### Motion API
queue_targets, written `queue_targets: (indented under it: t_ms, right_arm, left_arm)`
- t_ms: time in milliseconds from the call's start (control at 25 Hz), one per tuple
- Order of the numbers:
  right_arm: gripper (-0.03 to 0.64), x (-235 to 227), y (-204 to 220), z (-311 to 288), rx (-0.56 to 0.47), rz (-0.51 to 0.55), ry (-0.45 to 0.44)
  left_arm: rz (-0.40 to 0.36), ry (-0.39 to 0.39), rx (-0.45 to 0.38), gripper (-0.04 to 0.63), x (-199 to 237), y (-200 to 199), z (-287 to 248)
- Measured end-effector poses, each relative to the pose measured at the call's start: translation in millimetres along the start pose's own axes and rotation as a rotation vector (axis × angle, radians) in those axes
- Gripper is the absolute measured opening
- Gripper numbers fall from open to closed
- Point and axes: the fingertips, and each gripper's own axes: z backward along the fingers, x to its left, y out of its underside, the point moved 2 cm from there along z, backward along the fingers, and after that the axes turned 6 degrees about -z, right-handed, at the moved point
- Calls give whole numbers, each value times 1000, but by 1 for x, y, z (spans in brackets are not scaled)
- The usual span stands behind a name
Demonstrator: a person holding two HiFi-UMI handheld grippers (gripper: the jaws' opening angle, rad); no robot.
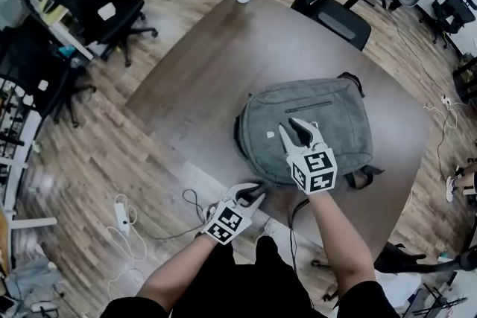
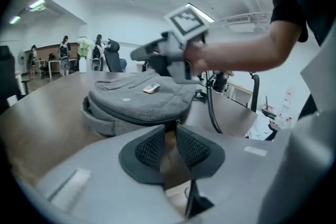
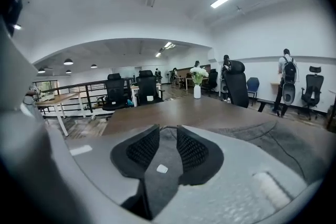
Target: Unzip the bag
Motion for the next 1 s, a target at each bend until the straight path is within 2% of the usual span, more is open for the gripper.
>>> queue_targets:
  t_ms: [80,160,240,360,560,760,1000]
  right_arm:
    - [68,5,11,27,-17,-7,-5]
    - [3,6,19,52,-41,-31,16]
    - [3,7,24,76,-71,-37,67]
    - [3,15,23,107,-116,-15,110]
    - [2,22,17,138,-157,-8,151]
    - [2,21,13,152,-152,54,158]
    - [2,20,8,158,-175,65,171]
  left_arm:
    - [42,-81,-40,29,23,-6,21]
    - [76,-145,-77,18,42,-17,37]
    - [100,-180,-110,18,55,-31,48]
    - [95,-220,-159,18,68,-55,58]
    - [45,-247,-212,18,75,-85,65]
    - [44,-254,-239,18,74,-97,68]
    - [34,-257,-251,18,68,-100,70]
